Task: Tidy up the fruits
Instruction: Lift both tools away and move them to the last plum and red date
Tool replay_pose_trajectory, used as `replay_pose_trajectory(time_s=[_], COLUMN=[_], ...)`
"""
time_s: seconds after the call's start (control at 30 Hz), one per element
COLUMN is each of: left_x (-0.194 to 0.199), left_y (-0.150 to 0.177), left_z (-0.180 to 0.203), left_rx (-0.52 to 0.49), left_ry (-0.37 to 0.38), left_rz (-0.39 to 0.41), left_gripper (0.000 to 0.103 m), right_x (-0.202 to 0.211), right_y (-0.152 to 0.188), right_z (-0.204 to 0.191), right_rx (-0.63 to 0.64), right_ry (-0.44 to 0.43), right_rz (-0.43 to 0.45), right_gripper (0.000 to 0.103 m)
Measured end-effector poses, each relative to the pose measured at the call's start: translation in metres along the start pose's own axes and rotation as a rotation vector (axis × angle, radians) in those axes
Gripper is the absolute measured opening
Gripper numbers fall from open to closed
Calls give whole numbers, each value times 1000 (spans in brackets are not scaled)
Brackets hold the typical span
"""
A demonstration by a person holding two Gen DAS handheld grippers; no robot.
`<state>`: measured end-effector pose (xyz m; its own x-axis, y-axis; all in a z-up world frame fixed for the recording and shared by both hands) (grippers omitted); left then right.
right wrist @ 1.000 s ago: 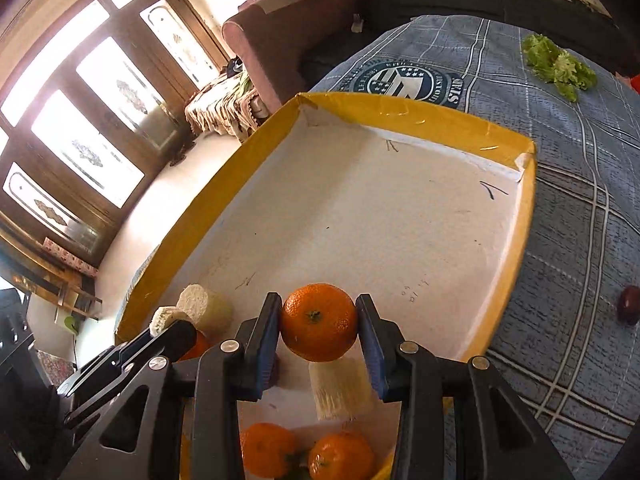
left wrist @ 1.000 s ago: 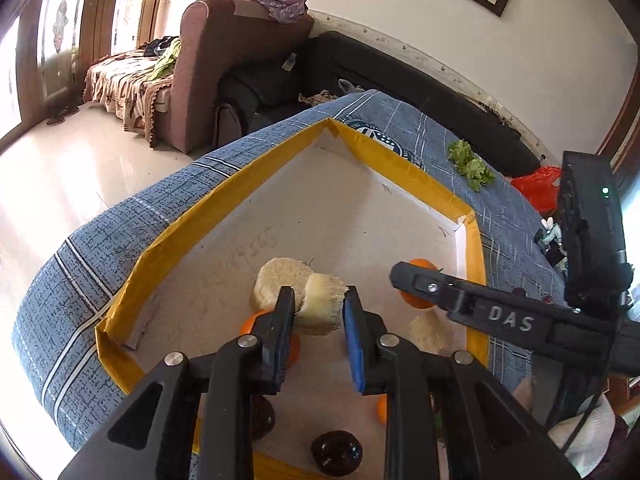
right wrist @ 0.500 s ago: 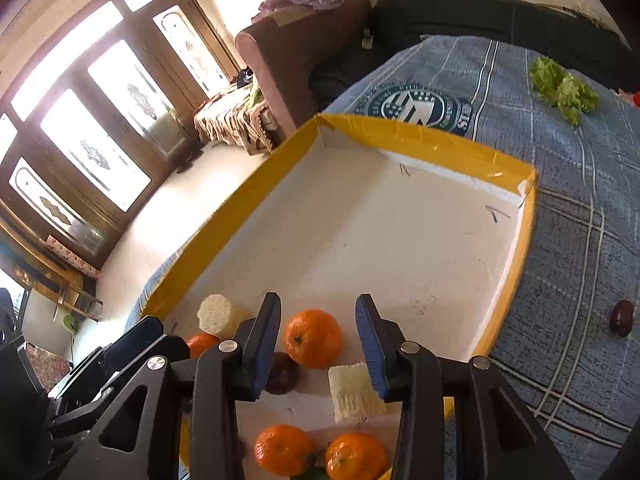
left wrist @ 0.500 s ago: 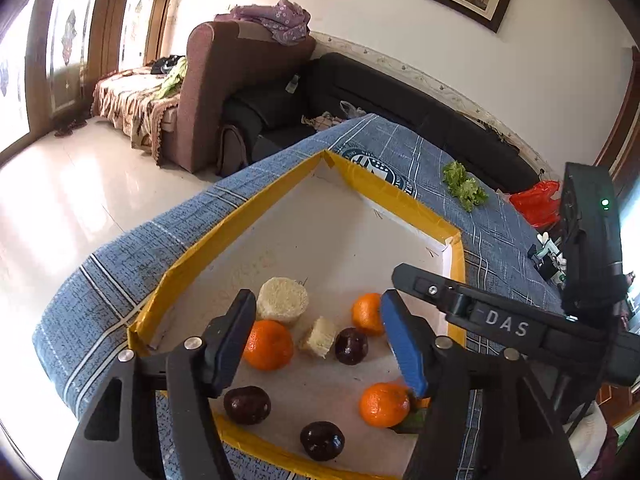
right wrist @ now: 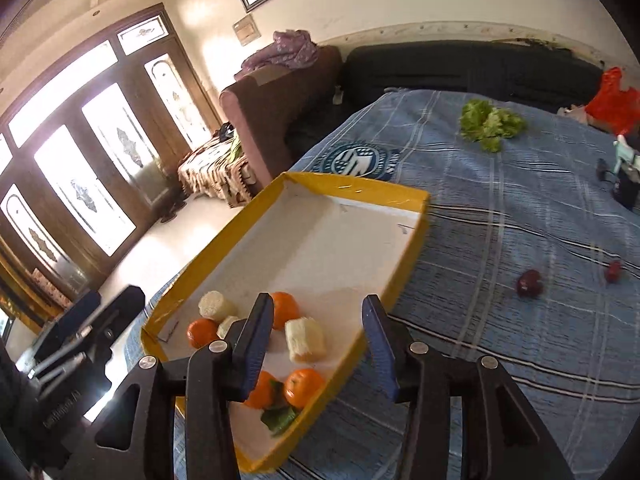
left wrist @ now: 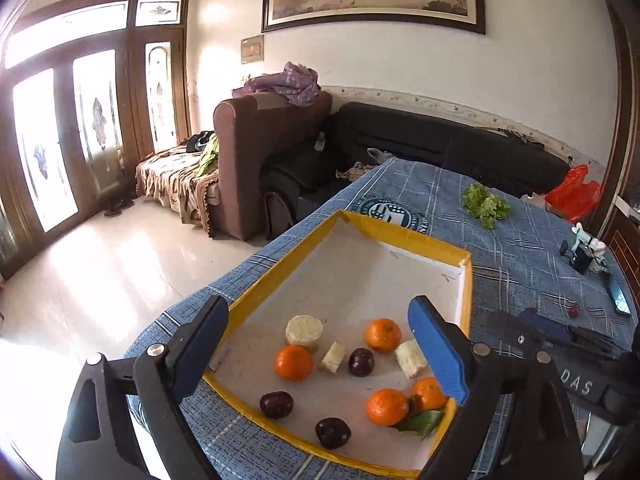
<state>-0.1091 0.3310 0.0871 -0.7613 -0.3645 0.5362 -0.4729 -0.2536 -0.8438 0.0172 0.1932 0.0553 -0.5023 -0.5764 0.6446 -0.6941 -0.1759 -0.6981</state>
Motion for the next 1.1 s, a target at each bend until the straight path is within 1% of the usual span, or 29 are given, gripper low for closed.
replay_pose_trajectory(time_s=[0.2,0.43,0.7,0.83,1.1], left_x=[12,27,33,33,31], left_y=[2,6,12,15,20], left_z=[23,44,58,64,70], left_rx=[-35,-69,-86,-95,-114], left_ry=[24,26,24,27,30], left_rz=[-7,-6,-12,-17,-35], left_gripper=[93,93,93,93,93], right_x=[28,53,69,73,75], right_y=[14,26,31,34,38], right_z=[15,31,40,41,48], right_rx=[11,-4,-15,-6,-12], right_ry=[46,63,74,87,100], right_rz=[42,82,107,117,116], right_gripper=[55,59,61,65,66])
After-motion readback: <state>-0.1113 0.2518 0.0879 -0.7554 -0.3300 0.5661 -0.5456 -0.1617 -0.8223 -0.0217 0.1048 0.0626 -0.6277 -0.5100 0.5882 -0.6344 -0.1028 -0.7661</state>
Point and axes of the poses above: each gripper's, at about its wrist camera, not at the fingertips, and x roughly against the way its jaws point, z to its right, y to its underside, the point moved 9 cm from there along -x, roughly the way its jaws point
